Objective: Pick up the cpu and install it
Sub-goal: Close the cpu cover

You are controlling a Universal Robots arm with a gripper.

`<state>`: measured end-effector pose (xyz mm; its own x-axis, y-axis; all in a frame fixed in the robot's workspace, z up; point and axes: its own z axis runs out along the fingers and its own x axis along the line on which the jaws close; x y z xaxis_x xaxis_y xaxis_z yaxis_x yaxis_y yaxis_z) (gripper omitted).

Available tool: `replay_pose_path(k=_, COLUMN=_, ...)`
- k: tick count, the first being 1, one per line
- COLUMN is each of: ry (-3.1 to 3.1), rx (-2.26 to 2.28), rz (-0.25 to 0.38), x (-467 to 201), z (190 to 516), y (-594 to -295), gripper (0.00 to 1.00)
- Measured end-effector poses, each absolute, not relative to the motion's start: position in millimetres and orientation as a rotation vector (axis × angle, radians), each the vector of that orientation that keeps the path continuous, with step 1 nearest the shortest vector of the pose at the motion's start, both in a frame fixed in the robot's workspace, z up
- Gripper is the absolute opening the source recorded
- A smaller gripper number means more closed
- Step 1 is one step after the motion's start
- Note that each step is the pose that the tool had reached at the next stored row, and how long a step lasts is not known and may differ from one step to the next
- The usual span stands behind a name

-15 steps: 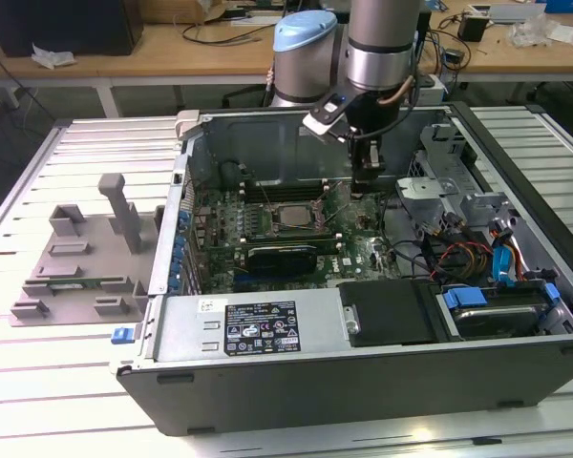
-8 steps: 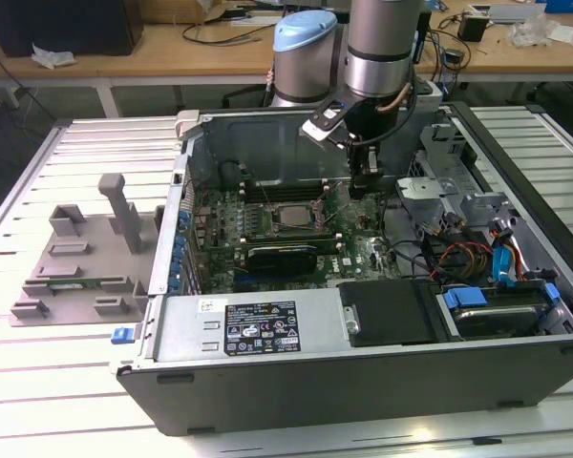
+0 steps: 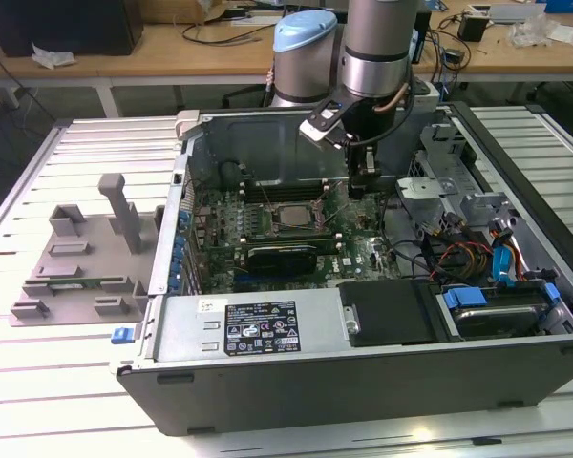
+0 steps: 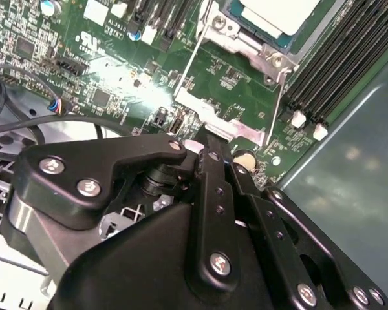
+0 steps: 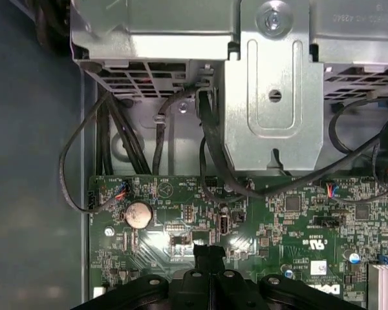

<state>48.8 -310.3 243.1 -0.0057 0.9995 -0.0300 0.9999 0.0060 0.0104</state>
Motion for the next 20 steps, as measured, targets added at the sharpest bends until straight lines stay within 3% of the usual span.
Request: replay_pose_path(k=20, ry=2.207, rx=2.195, rz=-0.021, x=7, z=243, y=-310, gripper=0.11)
